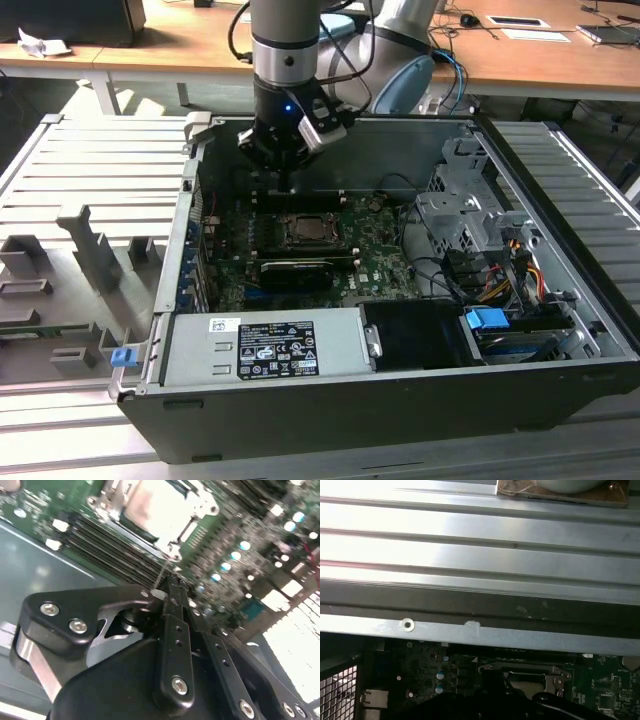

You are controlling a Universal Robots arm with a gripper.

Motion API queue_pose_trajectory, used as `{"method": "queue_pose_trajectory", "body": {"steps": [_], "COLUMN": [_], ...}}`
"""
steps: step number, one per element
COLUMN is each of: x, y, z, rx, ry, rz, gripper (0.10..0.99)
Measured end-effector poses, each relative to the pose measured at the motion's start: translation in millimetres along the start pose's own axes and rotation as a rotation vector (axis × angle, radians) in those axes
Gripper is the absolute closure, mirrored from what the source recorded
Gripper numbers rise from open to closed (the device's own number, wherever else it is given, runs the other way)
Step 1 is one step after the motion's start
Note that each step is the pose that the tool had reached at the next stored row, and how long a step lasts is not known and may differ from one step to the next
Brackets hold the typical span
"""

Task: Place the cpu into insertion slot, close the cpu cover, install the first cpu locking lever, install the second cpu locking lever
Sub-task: 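Install the first cpu locking lever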

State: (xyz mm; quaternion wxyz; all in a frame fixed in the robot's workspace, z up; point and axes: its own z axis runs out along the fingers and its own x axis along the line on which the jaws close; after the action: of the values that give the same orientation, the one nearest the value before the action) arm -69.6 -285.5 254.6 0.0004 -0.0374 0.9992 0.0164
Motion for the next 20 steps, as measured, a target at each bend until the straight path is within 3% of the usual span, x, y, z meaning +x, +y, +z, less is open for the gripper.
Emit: {"method": "queue_pose_trajectory", "body": {"steps": [3, 5, 9, 20], "x": [-17.8, -23.8, -24.0, -31.2], "y": [-1.4, -1.9, -2.3, -0.7], "z": [4.4, 6.5, 10.1, 28.8], "rx": [0.000, -0.002, -0.029, -0.030], "ry": [0.0009, 0.0009, -0.0011, -0.0016], "rz": [0.000, 0.000, 0.000, 0.007], "gripper": [0.980, 0.980, 0.980, 0.980]}}
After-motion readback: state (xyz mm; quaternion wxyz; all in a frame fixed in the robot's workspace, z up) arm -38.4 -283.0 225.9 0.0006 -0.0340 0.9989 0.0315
